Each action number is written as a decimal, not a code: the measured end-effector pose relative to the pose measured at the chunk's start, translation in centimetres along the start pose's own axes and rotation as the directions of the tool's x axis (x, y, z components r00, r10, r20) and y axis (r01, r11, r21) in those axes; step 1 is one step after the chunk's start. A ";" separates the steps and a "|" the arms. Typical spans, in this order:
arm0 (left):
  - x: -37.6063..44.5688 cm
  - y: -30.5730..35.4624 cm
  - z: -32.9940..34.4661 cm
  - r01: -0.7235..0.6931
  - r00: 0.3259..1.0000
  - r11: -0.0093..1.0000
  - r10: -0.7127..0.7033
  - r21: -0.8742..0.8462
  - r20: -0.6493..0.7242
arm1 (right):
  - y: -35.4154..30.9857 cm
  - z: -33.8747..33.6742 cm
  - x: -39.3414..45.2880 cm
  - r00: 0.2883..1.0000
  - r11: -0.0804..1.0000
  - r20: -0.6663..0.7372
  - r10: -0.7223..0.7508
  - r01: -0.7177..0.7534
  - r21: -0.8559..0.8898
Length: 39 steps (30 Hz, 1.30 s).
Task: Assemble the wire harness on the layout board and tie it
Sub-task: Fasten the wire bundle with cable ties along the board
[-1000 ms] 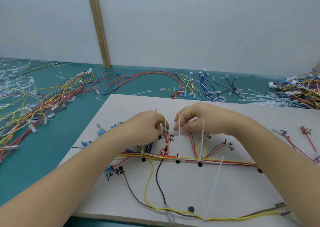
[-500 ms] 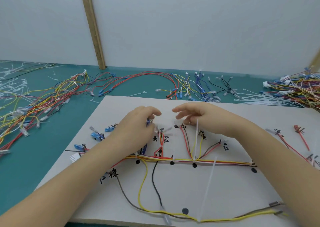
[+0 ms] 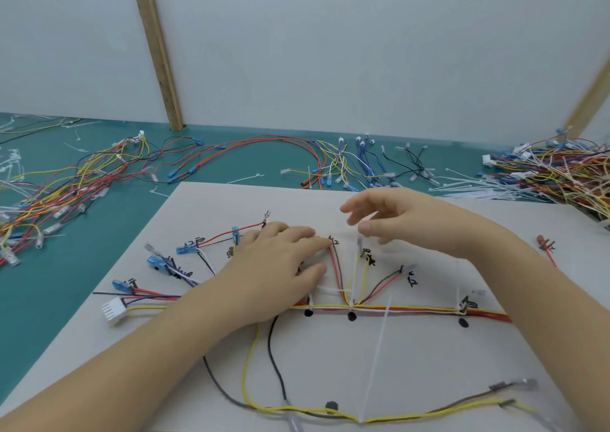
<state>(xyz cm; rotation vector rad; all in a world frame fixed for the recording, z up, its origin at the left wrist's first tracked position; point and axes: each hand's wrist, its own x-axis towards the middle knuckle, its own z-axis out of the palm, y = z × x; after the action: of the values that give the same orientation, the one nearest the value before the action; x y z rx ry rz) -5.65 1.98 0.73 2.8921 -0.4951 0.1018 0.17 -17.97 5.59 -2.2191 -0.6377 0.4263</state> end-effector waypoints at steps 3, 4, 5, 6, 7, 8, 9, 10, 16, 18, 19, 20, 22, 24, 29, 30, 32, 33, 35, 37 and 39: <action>0.0 -0.2 0.3 -0.001 1.000 1.000 0.001 -0.014 -0.014 | 0.7 -0.4 -0.3 0.999 0.997 -0.017 0.032 -0.033 -0.071; 0.0 -0.2 0.3 0.003 1.000 1.000 -0.003 -0.021 -0.013 | 1.0 -0.2 -0.2 0.999 0.996 -0.013 0.041 -0.042 -0.075; 0.1 -0.3 0.4 0.008 1.000 1.000 -0.008 -0.026 -0.011 | 1.2 0.0 -0.1 0.999 0.997 -0.018 0.040 -0.042 -0.072; 0.0 -0.3 0.4 0.012 1.000 1.000 -0.012 -0.028 -0.015 | 1.4 0.3 0.1 0.999 0.997 -0.033 0.031 -0.034 -0.065; 0.0 -0.3 0.4 0.013 1.000 1.000 -0.013 -0.025 -0.024 | 1.5 0.5 0.4 0.998 0.997 -0.058 0.017 -0.021 -0.069; -0.1 -0.2 0.4 0.009 0.999 1.000 -0.010 -0.023 -0.037 | 1.7 0.8 0.6 0.996 0.996 -0.092 0.001 -0.009 -0.087; -0.1 -0.2 0.5 0.004 0.999 1.000 -0.005 -0.025 -0.048 | 1.8 1.1 0.8 0.992 0.993 -0.125 -0.017 0.002 -0.117; -0.2 -0.1 0.5 0.000 0.999 1.000 -0.001 -0.030 -0.052 | 1.8 1.3 0.9 0.989 0.989 -0.146 -0.037 0.015 -0.148; -0.2 0.0 0.2 0.001 1.000 1.000 0.000 0.019 -0.009 | 1.2 1.4 0.6 0.998 0.969 -0.025 -0.061 0.053 -0.242; -0.2 0.1 0.2 0.008 1.000 1.000 -0.008 0.026 -0.002 | 1.2 1.0 0.1 0.999 0.977 0.027 -0.035 0.040 -0.208; -0.3 0.1 0.2 0.009 1.000 1.000 -0.009 0.027 0.002 | 1.3 0.6 -0.4 0.998 0.983 0.050 -0.023 0.032 -0.183; -0.3 0.1 0.2 0.010 1.000 1.000 -0.010 0.027 0.005 | 1.3 0.2 -0.9 0.998 0.988 0.066 -0.016 0.026 -0.149; -0.4 0.1 0.2 0.013 1.000 1.000 -0.014 0.021 0.009 | 1.6 -0.9 -1.9 0.998 0.991 0.058 -0.012 0.020 -0.133; -0.4 0.2 0.3 0.014 1.000 1.000 -0.015 0.020 0.011 | 2.1 -1.9 -2.7 1.000 0.978 0.017 0.015 -0.011 -0.208; -0.4 0.1 0.2 0.021 1.000 1.000 -0.021 0.015 0.015 | 2.3 -1.8 -2.8 0.993 0.956 0.040 0.108 -0.093 -0.277; -0.4 0.1 0.2 0.024 1.000 1.000 -0.024 0.013 0.012 | 2.3 -1.7 -2.7 0.994 0.952 0.033 0.108 -0.094 -0.290; -0.5 0.2 0.2 0.030 1.000 0.999 -0.030 0.011 0.006 | 2.2 -1.7 -2.6 0.994 0.947 0.030 0.106 -0.092 -0.308; -0.5 0.2 0.2 0.031 1.000 0.999 -0.031 0.012 0.004 | 2.2 -1.7 -2.6 0.994 0.946 0.034 0.105 -0.090 -0.312; -0.5 0.2 0.2 0.028 1.000 0.999 -0.028 0.018 0.001 | 2.1 -1.4 -2.5 0.993 0.936 0.040 0.108 -0.087 -0.342; -0.5 0.2 0.2 0.025 1.000 0.999 -0.025 0.028 -0.004 | 1.9 -1.1 -2.4 0.994 0.903 0.042 0.105 -0.077 -0.422; -0.5 0.3 0.2 0.021 1.000 0.999 -0.021 0.034 -0.003 | 1.8 -1.1 -2.5 0.994 0.873 0.051 0.101 -0.064 -0.484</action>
<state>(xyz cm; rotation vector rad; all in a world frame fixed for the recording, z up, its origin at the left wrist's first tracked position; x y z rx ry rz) -6.23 1.86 0.51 2.9295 -0.4665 0.1113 -0.80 -21.08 5.18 -2.7250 -0.7539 0.4296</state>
